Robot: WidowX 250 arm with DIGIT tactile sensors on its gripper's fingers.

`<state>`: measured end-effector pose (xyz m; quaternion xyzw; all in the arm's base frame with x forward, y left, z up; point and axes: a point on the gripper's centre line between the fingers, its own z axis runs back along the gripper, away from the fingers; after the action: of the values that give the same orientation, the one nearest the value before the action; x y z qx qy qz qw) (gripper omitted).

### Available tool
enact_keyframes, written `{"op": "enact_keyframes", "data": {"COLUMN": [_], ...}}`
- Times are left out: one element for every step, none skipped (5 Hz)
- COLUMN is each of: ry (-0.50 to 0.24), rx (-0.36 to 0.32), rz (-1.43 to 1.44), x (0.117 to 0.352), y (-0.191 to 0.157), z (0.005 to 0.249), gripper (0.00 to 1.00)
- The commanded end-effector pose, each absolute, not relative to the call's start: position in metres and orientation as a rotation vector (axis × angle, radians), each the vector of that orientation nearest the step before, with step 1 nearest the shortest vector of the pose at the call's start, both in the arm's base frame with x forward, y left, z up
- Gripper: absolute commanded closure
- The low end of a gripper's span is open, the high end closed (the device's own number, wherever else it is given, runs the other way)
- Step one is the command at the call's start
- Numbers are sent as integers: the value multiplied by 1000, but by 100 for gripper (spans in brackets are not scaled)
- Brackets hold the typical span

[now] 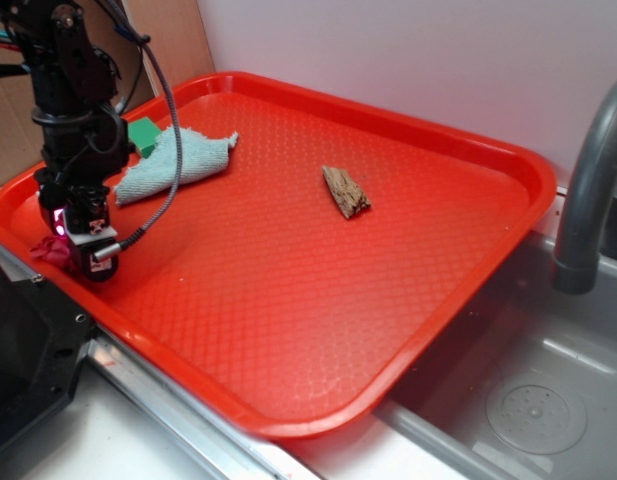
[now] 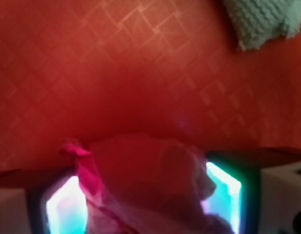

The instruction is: Grab the red paper.

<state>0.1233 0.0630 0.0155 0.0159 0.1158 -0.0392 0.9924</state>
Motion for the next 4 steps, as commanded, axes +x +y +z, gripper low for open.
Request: {"op": "enact_keyframes", "data": {"ry": [-41, -114, -125, -134], "rx": [-3, -27, -18, 17], "rz": [-75, -95, -120, -106], "x": [173, 193, 206, 206], "y": [29, 16, -7, -21], "z": [110, 153, 177, 194], "gripper": [100, 100, 100, 100]}}
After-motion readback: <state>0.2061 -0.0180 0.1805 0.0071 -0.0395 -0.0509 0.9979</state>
